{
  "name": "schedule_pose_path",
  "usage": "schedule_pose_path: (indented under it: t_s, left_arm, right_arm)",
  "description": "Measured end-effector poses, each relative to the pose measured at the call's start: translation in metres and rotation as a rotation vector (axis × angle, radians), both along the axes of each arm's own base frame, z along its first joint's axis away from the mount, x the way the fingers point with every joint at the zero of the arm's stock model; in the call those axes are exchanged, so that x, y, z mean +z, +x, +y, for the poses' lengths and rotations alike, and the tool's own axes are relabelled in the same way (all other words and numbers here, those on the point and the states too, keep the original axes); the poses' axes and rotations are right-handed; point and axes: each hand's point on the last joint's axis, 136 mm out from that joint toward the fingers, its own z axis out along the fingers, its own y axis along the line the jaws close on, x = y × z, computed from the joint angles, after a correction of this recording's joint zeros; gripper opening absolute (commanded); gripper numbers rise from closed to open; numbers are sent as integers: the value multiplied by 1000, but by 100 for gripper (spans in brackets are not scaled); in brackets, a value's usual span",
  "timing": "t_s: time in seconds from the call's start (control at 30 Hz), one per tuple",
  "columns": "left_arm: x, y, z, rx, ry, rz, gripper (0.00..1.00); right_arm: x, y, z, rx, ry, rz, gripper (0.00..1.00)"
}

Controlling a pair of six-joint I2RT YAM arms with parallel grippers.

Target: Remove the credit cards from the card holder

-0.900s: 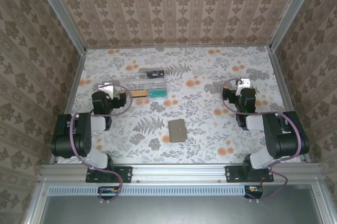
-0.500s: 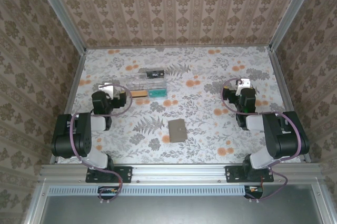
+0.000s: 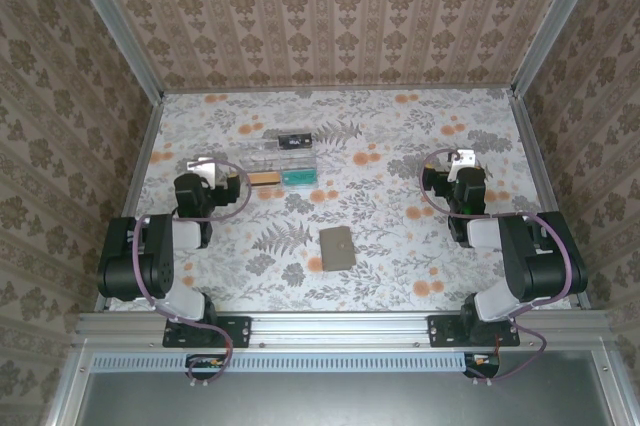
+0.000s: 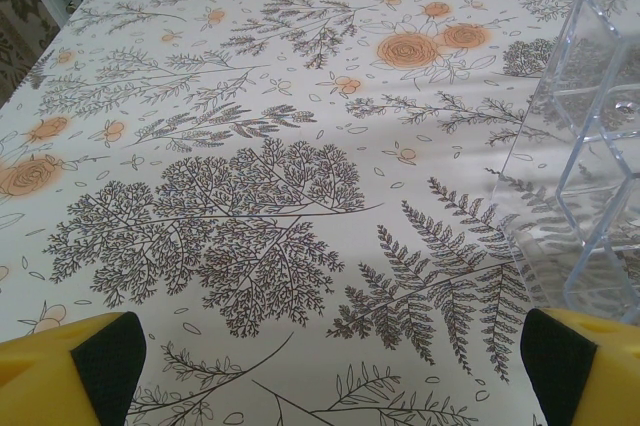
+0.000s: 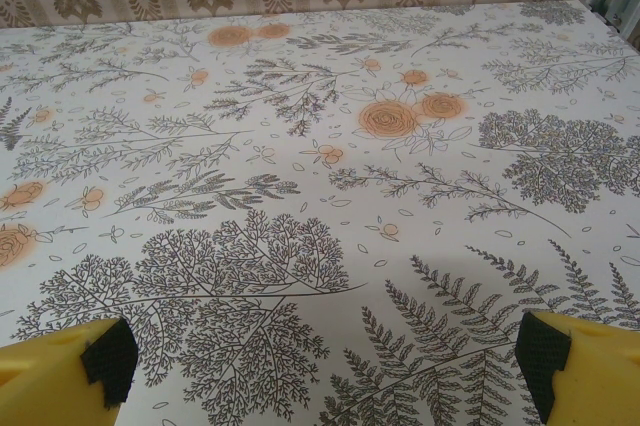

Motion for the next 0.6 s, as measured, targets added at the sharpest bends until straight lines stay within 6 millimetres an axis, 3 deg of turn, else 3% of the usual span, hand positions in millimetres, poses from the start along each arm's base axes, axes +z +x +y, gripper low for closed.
schedule_pose_path:
  t_s: [0.13,0.27,0.37,0.47,0.6]
  left_arm:
    - [15,3,0,2,0,9,100]
    - [71,10,8,57,-15,-29,100]
    - [122,9,15,128,-82,-72,100]
    - [158,1,25,222,-187,-64,100]
    - [161,-18,34,299,-310,9,100]
  right_arm:
    - [-1,0,0,0,0,5,100]
    - [5,-6,-2,-13,4,52,100]
    - [40,-1,-4,-46,44,46,100]
    - [86,3,-5,-74,116,-8,100]
    - [115,-5,-3,-100,240,-4,100]
